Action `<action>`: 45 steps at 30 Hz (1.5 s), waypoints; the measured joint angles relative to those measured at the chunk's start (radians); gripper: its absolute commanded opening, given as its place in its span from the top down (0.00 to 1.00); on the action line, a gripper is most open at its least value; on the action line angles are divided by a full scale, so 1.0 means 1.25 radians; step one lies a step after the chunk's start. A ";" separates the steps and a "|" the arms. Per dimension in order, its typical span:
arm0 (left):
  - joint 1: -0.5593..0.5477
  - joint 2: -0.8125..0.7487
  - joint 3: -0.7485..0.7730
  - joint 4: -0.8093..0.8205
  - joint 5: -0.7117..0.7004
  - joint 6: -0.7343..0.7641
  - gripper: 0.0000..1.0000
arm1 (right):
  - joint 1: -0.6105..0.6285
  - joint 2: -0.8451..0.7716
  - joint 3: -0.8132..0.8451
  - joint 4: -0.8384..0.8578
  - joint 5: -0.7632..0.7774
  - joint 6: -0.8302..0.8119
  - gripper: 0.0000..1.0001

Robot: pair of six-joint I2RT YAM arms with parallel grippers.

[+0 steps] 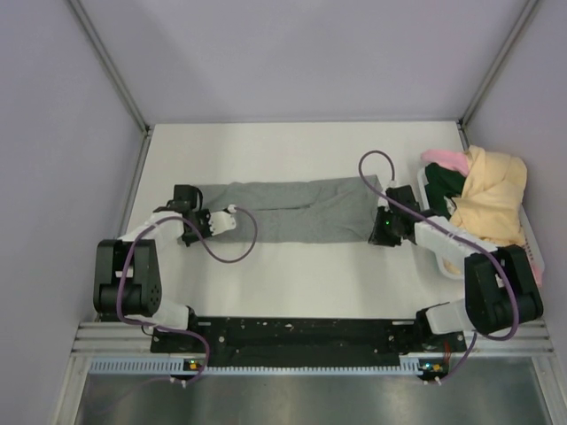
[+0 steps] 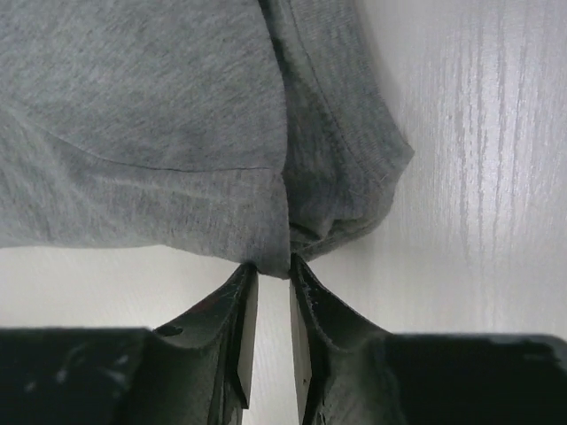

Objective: Fold and stack the t-shirts
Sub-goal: Fold the other side of the tshirt into a rectangle

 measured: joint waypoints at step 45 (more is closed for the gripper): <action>-0.261 0.117 0.531 -0.240 0.299 -0.522 0.57 | -0.036 0.141 0.253 -0.007 -0.079 -0.062 1.00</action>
